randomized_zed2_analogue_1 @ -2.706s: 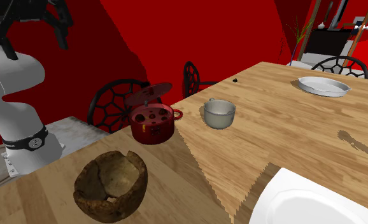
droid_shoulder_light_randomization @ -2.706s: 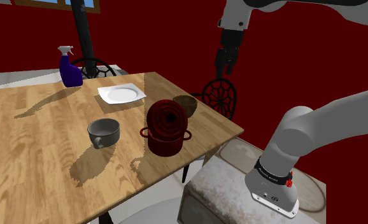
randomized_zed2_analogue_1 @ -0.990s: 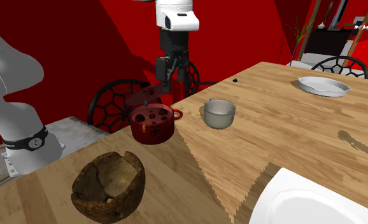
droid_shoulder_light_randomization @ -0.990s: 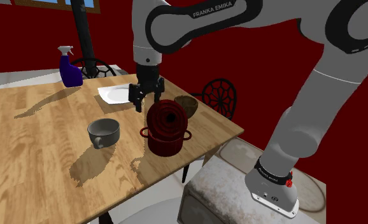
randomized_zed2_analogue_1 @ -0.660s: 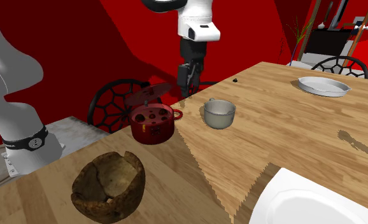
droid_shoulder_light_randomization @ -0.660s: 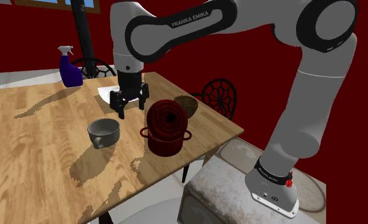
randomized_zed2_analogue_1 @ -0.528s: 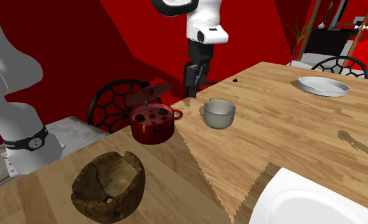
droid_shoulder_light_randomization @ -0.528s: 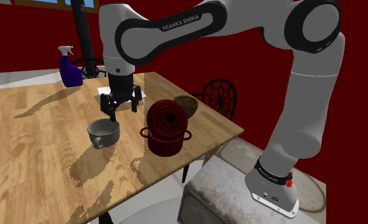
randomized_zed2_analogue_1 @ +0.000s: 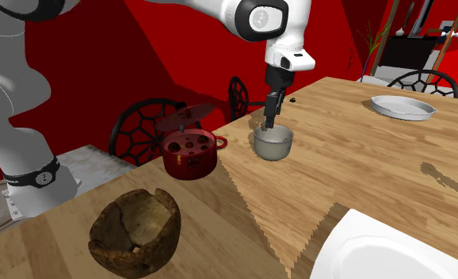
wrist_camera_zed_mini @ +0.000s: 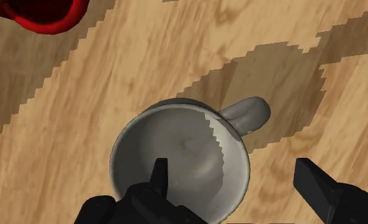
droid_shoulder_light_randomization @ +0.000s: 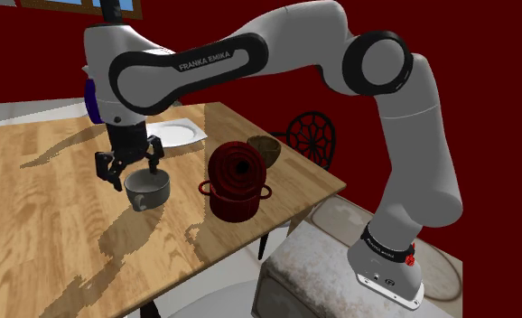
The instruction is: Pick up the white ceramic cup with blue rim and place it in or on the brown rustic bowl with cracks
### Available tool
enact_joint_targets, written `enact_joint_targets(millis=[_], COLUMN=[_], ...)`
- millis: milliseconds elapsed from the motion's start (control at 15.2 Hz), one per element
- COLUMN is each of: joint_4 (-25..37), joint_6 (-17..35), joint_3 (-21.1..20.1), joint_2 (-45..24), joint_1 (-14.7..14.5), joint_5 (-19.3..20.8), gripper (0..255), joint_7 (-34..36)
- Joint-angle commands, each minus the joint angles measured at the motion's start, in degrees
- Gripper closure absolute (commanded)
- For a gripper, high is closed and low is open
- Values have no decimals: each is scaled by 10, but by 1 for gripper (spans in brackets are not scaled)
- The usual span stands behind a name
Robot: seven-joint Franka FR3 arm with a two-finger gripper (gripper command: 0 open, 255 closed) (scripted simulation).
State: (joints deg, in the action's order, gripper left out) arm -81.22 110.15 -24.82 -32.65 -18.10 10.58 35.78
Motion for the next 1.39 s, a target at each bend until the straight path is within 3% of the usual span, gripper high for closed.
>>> enact_joint_targets(millis=[0,528,990,1056,1320], joint_4=[57,23,23,23,23], joint_6=[-13,35,35,35,35], joint_3=[5,10,10,10,10], joint_2=[-44,-60,-60,-60,-60], joint_1=[-22,-22,-22,-22,-23], joint_5=[13,20,20,20,20], gripper=[0,0,0,255,255], joint_7=[8,13,13,13,13])
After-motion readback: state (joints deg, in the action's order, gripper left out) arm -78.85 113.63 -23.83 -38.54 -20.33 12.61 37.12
